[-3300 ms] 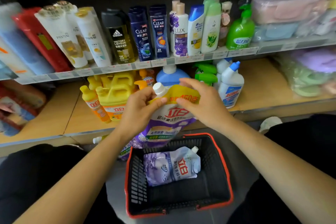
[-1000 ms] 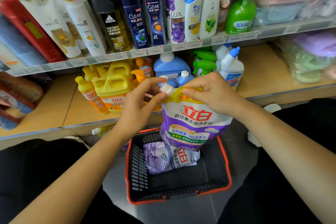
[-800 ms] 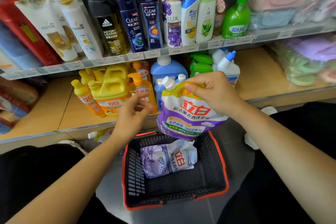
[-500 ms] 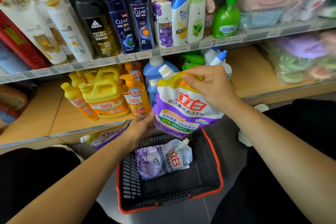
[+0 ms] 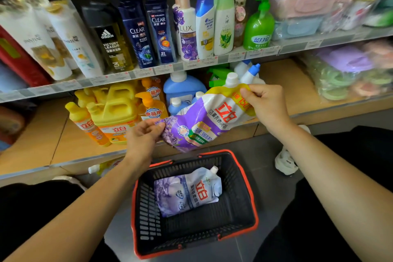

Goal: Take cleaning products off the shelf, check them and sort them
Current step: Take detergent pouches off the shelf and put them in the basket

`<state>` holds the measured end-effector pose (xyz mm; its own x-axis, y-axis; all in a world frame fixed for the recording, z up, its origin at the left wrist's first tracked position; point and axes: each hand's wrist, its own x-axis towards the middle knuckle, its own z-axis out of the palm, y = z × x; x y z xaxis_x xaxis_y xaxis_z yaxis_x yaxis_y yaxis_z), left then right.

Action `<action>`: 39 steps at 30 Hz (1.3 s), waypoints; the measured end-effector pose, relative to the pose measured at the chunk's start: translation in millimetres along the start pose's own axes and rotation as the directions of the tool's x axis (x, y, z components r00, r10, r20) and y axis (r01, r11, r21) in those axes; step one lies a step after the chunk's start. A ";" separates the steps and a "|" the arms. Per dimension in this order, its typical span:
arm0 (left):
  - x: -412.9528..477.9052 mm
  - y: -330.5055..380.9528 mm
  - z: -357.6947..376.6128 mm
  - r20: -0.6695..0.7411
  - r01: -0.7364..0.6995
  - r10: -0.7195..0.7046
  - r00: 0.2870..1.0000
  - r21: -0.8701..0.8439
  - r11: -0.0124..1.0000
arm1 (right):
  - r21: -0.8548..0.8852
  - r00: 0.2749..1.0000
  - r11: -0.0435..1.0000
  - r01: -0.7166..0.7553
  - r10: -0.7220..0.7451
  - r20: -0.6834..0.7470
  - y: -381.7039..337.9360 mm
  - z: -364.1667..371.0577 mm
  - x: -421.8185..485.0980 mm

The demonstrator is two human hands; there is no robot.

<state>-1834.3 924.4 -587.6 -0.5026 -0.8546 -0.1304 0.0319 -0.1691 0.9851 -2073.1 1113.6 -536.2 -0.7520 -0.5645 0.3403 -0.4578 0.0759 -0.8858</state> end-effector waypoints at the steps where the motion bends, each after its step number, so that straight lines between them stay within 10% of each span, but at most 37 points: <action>1: 1.0 5.6 -1.5 -0.005 -0.063 0.063 0.998 0.036 0.997 | 0.007 1.000 1.000 -0.029 0.029 -0.008 5.2 1.0 0.1; 10: -13.6 58.2 3.0 0.085 -0.382 0.372 0.924 0.159 0.911 | 0.004 0.986 0.990 -0.140 0.140 -0.092 9.1 4.8 3.4; 18: -40.4 66.1 21.8 0.226 -0.411 0.356 0.907 0.288 0.865 | -0.060 0.874 0.997 0.055 -0.019 0.486 -36.4 60.6 -45.1; 28: -59.0 84.2 20.0 0.389 -0.495 0.398 0.831 0.187 0.849 | 0.235 0.904 0.972 0.011 -0.111 0.414 -45.2 55.8 -42.5; 33: -68.4 68.5 7.4 0.634 -0.775 0.473 0.613 0.366 0.515 | 0.376 0.915 0.918 -0.123 -0.041 0.401 -37.6 42.2 -32.6; 39: -79.8 50.0 10.7 0.747 -0.824 0.391 0.538 0.366 0.433 | 0.406 0.934 0.898 -0.168 0.014 0.357 -37.3 34.4 -24.6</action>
<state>-1801.8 989.4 -526.7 -0.9030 -0.1588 0.3993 0.1119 0.8101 0.5754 -2021.2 1096.4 -522.4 -0.5390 -0.8199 0.1928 -0.0922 -0.1701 -0.9811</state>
